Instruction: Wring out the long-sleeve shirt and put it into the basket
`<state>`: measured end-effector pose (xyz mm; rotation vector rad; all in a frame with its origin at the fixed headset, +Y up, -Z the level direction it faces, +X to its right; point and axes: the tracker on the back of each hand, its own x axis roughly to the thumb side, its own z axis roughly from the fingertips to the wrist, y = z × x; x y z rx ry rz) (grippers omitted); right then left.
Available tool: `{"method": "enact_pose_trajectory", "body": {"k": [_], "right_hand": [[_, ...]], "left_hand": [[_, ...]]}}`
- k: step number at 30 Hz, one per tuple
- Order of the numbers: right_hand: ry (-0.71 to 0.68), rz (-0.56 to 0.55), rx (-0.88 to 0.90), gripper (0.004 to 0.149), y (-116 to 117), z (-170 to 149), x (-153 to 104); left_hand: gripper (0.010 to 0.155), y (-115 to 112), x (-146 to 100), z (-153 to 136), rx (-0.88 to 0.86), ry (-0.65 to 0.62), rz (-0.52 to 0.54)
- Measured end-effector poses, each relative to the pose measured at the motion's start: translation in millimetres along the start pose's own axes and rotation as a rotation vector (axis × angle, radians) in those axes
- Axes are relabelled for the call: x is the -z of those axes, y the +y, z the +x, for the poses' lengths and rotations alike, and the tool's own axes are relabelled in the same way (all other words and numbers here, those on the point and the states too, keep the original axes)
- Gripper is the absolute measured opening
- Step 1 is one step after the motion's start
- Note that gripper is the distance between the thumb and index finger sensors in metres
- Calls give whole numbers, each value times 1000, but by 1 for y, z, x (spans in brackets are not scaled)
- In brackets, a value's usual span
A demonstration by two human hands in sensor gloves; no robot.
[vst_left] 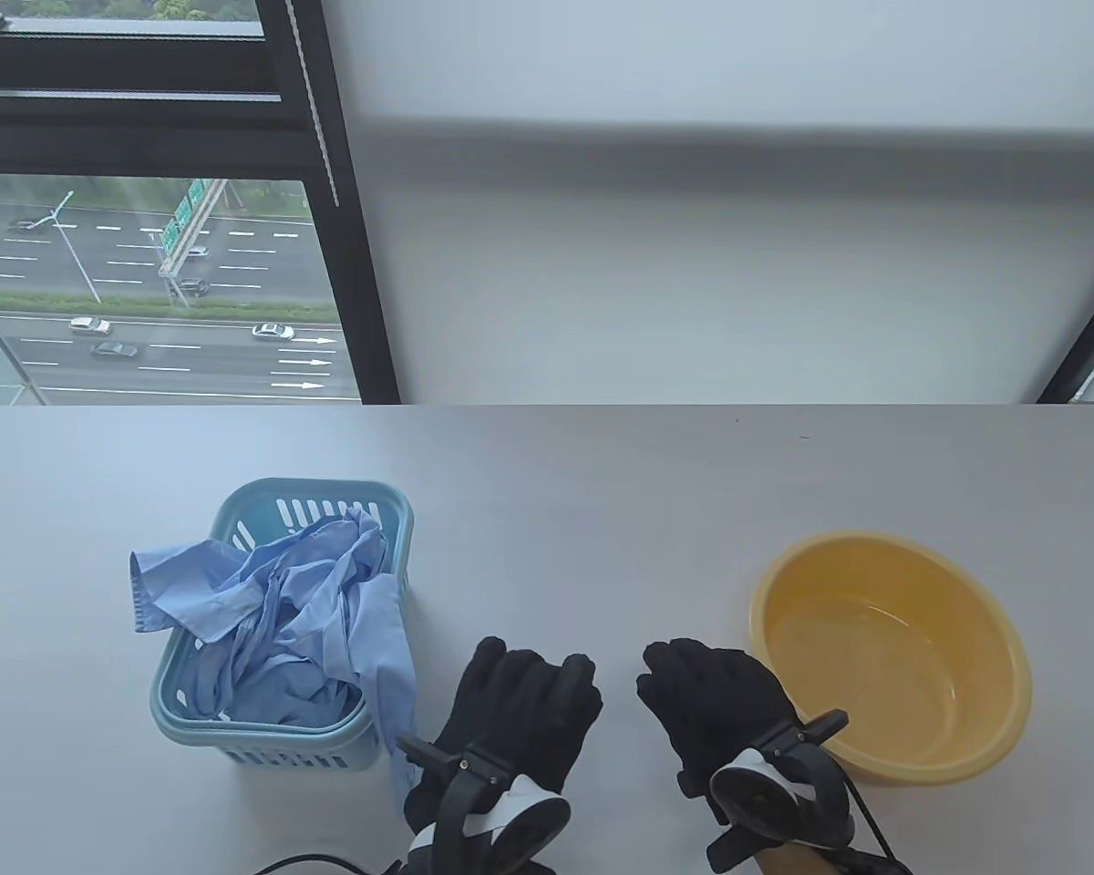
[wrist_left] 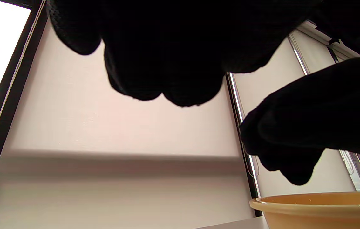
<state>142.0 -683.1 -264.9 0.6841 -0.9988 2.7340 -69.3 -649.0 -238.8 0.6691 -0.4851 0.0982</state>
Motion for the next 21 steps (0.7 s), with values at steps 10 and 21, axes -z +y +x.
{"method": "enact_pose_trajectory", "body": {"k": [10,21], "right_hand": [[121,232,-99,48,13,3,2],[212,381,-96,82,31,-1,-5]], "left_hand": [[41,-49,-4,-11,153,98,-89],[95,-64,-10,-21,136,79,-295]]}}
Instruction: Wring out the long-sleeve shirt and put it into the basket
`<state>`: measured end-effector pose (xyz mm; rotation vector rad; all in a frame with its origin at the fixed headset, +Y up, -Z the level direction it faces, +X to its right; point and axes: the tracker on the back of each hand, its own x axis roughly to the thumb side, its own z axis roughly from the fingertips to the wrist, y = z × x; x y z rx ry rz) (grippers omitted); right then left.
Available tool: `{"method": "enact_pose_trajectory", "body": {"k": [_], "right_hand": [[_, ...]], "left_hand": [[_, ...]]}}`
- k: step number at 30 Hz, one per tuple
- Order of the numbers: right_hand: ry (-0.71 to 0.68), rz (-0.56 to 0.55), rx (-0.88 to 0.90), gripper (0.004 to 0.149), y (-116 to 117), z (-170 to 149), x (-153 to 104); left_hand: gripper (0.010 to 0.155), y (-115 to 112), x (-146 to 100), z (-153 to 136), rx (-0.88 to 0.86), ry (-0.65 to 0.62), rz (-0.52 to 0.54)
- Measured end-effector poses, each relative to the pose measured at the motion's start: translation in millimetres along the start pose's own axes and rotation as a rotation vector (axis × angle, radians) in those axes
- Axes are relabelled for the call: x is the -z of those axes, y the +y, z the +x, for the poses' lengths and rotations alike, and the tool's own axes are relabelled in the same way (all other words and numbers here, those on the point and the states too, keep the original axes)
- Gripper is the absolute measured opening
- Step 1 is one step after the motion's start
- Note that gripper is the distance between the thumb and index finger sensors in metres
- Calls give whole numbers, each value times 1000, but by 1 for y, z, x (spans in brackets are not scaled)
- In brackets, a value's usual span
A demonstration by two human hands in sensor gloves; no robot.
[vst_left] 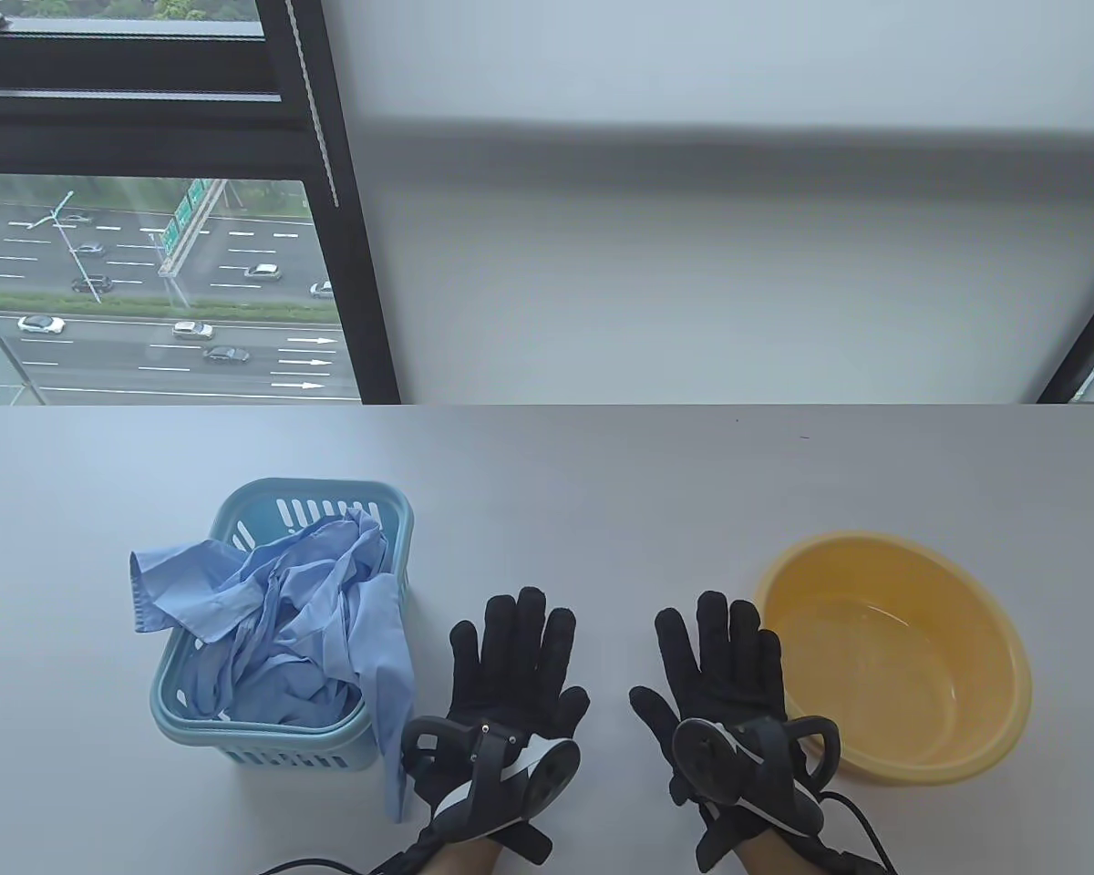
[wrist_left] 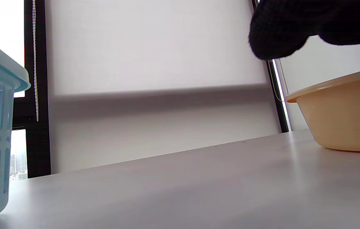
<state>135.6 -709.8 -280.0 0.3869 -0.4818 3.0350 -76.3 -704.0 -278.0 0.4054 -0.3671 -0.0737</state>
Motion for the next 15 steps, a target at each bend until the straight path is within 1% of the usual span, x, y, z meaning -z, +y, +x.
{"method": "enact_pose_trajectory", "body": {"k": [3,15], "right_hand": [[1,-6,3,84,-1,0,0],[-1,30,25,81,1,2,0]], "left_hand": [[97,1,0,1,-8,-4,13],[97,1,-1,3,-10,-5,17]]}}
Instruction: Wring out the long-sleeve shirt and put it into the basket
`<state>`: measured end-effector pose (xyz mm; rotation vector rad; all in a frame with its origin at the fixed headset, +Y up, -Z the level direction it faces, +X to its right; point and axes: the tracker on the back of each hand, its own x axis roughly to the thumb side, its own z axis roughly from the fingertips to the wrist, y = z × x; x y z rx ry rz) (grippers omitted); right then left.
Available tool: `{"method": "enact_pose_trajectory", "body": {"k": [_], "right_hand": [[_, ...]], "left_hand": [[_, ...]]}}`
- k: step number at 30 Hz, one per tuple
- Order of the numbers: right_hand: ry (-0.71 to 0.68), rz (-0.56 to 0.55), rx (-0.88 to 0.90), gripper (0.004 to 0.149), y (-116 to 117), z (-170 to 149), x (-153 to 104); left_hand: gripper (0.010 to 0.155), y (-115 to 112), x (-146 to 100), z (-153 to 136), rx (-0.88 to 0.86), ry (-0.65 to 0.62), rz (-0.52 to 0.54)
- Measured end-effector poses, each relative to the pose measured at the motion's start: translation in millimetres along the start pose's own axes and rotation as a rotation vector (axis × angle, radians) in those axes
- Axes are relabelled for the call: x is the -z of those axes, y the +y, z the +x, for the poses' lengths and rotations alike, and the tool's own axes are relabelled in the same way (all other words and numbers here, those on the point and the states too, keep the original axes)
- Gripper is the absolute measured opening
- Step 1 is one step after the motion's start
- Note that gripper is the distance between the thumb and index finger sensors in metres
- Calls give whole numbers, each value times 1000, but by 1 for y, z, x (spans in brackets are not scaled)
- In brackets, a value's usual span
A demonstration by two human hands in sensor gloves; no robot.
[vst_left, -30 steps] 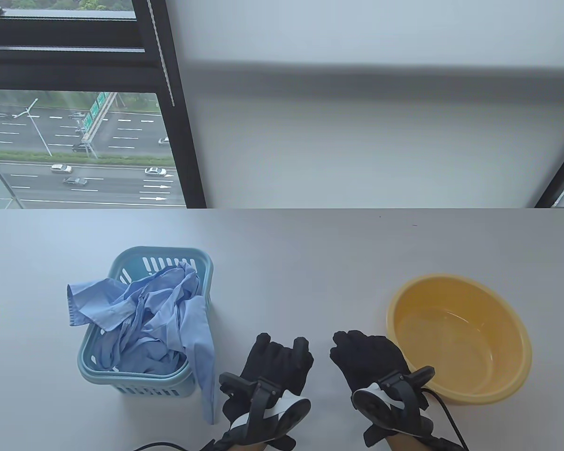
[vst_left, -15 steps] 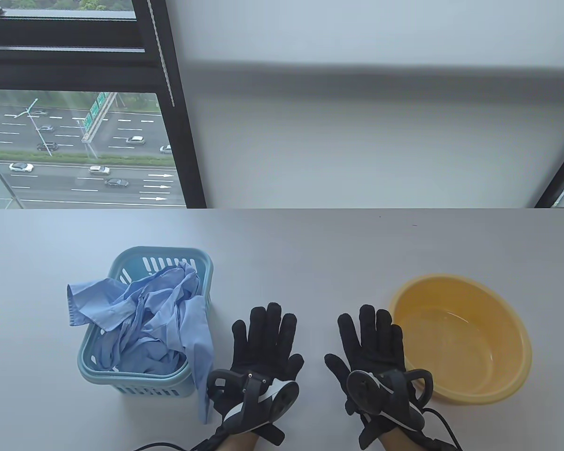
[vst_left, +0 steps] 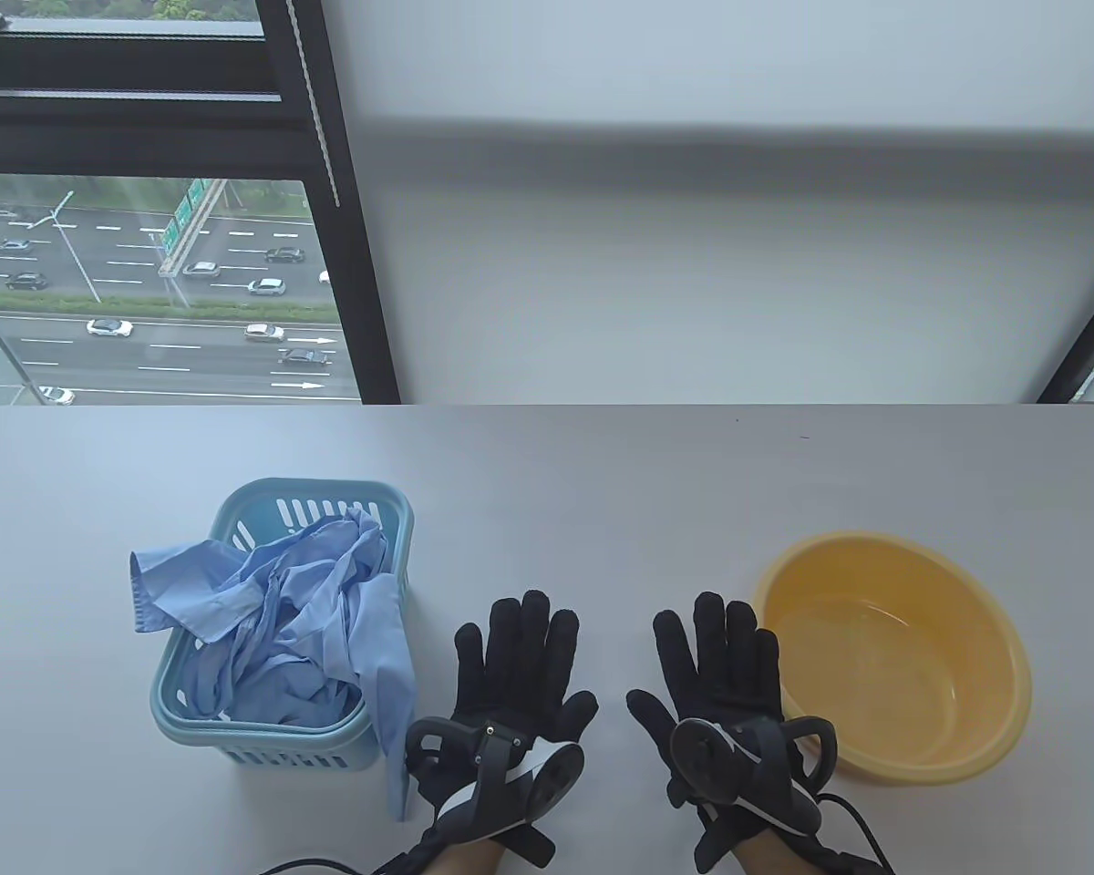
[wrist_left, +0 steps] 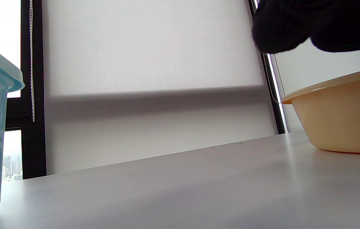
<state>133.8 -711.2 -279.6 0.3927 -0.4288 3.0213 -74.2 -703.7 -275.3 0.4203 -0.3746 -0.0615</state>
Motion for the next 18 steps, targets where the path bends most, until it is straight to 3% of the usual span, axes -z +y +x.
{"method": "enact_pose_trajectory", "body": {"k": [18], "right_hand": [[-10,47,29,79,4,4,-1]], "left_hand": [[94,0,-4,6,8,-24,12]]}}
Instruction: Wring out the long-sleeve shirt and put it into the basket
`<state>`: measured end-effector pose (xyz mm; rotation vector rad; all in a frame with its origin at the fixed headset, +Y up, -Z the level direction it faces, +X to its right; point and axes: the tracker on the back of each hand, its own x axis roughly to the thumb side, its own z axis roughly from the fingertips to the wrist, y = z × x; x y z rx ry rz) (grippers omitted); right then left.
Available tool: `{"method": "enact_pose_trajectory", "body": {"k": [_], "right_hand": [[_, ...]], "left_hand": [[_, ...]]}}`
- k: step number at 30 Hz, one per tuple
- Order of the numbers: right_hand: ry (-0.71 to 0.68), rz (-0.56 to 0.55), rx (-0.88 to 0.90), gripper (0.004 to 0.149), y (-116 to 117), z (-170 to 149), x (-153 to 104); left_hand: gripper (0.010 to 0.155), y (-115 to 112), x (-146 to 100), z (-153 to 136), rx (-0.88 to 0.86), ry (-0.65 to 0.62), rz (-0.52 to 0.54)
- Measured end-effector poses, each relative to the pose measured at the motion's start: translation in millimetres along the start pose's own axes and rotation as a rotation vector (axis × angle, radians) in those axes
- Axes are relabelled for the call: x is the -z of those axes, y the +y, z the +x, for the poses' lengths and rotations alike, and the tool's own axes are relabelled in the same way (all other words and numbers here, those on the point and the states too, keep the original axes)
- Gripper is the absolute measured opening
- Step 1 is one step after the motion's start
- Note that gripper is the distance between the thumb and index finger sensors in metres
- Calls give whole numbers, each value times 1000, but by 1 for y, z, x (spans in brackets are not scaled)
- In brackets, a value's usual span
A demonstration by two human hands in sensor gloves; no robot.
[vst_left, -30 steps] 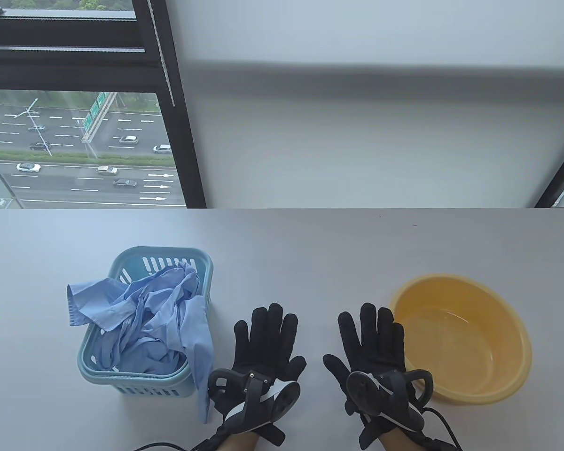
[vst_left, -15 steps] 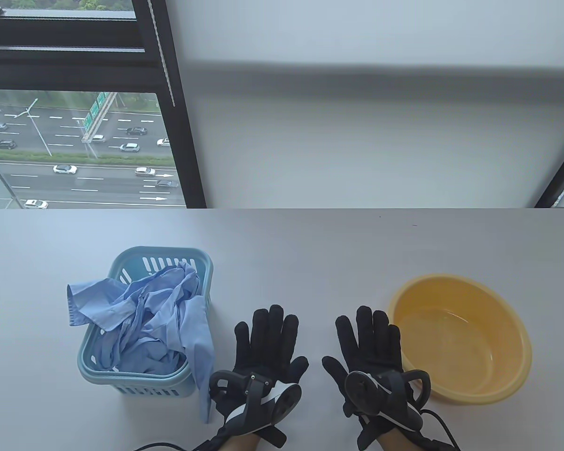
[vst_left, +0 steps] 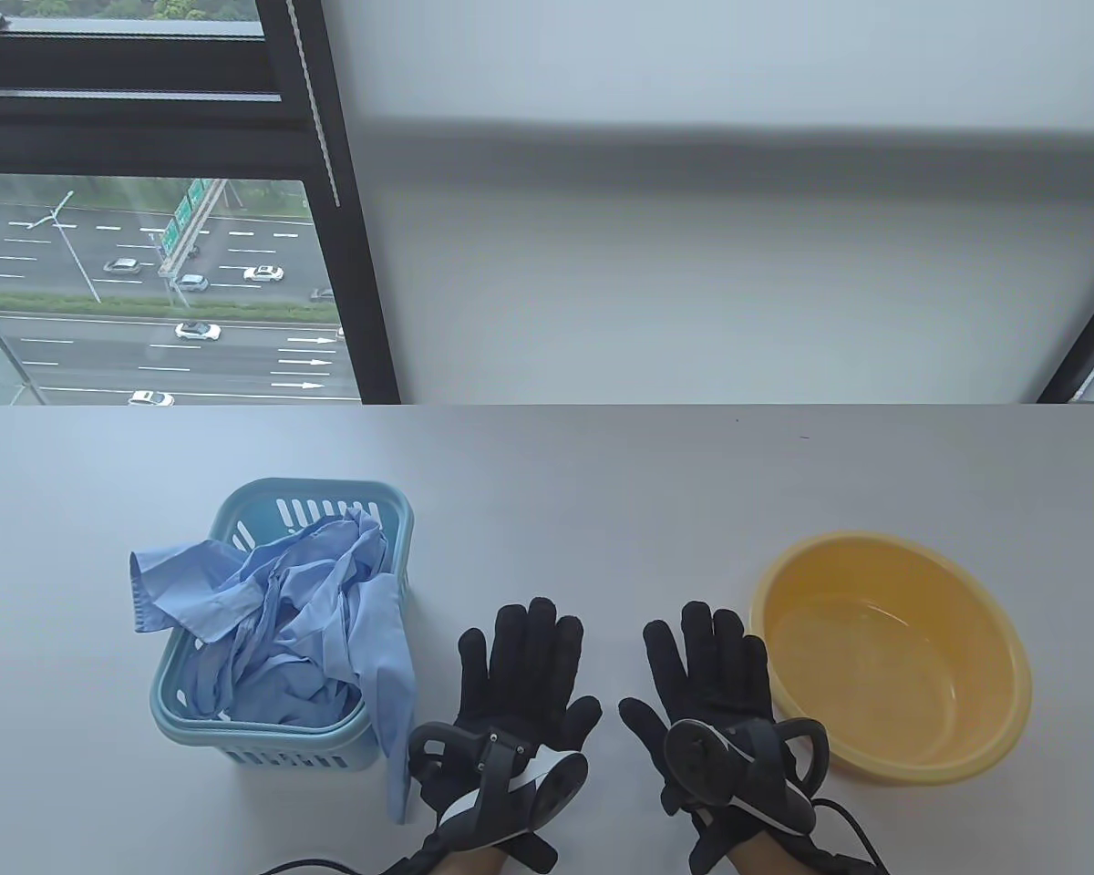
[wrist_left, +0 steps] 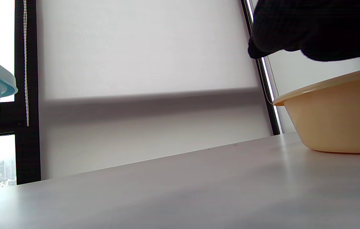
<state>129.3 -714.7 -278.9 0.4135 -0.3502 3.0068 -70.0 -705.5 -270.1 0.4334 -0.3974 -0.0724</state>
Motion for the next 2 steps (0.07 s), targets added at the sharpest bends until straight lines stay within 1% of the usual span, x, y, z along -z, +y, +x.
{"method": "enact_pose_trajectory", "body": {"k": [2], "right_hand": [[3,-1,-7,79,0,0,0]], "left_hand": [[93,0,0,1,7,-6,1]]}}
